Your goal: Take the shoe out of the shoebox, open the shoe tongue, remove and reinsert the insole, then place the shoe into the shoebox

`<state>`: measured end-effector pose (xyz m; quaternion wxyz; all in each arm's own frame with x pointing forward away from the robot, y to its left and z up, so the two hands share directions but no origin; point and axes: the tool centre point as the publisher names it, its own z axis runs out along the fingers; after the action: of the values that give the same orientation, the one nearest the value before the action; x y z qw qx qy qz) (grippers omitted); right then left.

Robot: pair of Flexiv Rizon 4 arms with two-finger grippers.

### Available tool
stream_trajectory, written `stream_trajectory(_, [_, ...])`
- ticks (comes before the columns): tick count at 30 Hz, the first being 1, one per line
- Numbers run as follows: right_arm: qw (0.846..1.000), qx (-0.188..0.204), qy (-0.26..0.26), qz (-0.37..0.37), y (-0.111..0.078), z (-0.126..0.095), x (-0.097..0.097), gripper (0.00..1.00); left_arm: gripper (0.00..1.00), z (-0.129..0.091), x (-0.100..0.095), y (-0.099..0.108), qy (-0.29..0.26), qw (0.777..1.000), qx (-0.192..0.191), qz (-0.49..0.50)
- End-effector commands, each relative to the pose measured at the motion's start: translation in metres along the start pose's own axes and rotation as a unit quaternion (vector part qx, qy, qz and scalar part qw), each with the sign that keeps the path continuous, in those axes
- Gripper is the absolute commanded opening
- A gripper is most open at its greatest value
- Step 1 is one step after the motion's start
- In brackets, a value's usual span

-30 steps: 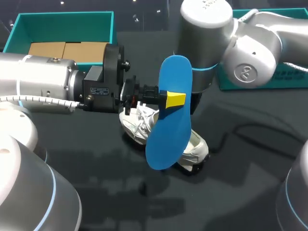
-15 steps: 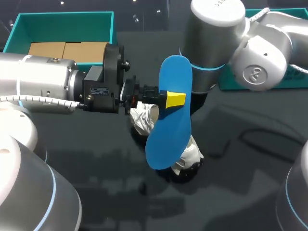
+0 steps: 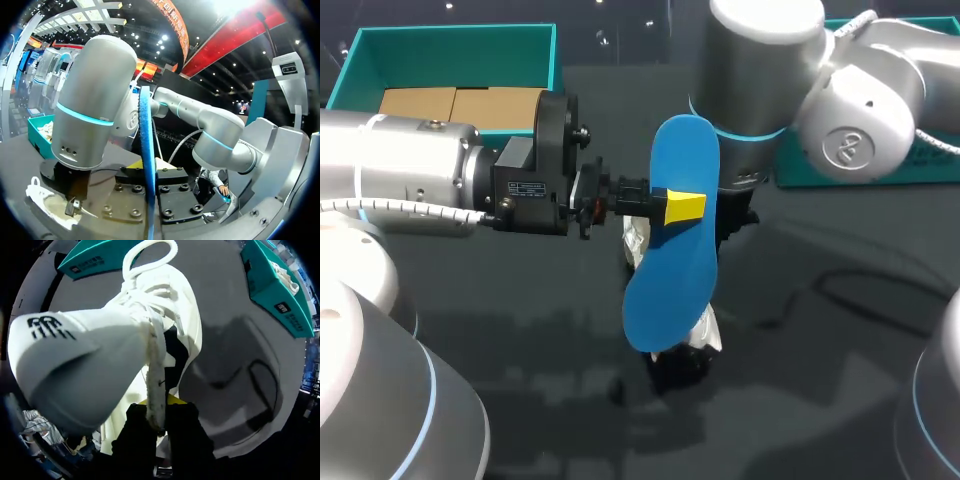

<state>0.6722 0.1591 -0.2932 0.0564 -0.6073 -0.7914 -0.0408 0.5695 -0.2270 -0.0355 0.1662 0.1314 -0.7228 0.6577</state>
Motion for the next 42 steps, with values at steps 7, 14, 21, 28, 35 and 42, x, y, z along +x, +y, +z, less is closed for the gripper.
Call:
stream_trajectory(7, [0.997, -0.024, 0.047, 0.056, -0.003, 0.027, -0.016, 0.0, 0.0, 0.002, 0.0, 0.001, -0.001, 1.0, 0.001, 0.0])
stream_trajectory(14, [0.997, -0.012, 0.063, 0.043, 0.002, 0.042, -0.018, 0.0, 0.0, 0.002, 0.0, 0.001, -0.001, 1.0, 0.001, 0.0])
stream_trajectory(21, [0.997, 0.008, 0.074, 0.032, 0.006, 0.057, -0.02, 0.0, 0.0, 0.002, 0.0, 0.001, -0.001, 1.0, 0.001, 0.0])
stream_trajectory(28, [0.996, 0.031, 0.087, 0.016, 0.01, 0.073, -0.024, 0.0, 0.0, 0.002, 0.0, 0.001, -0.001, 1.0, 0.001, 0.0])
stream_trajectory(35, [0.994, 0.04, 0.1, 0.013, 0.009, 0.078, -0.026, 0.73, 0.0, 0.002, 0.0, 0.001, -0.001, 1.0, 0.001, 0.0])
stream_trajectory(42, [0.99, 0.024, 0.136, 0.003, 0.004, 0.057, -0.031, 1.0, 0.0, 0.002, 0.0, 0.001, -0.001, 1.0, 0.001, 0.0])
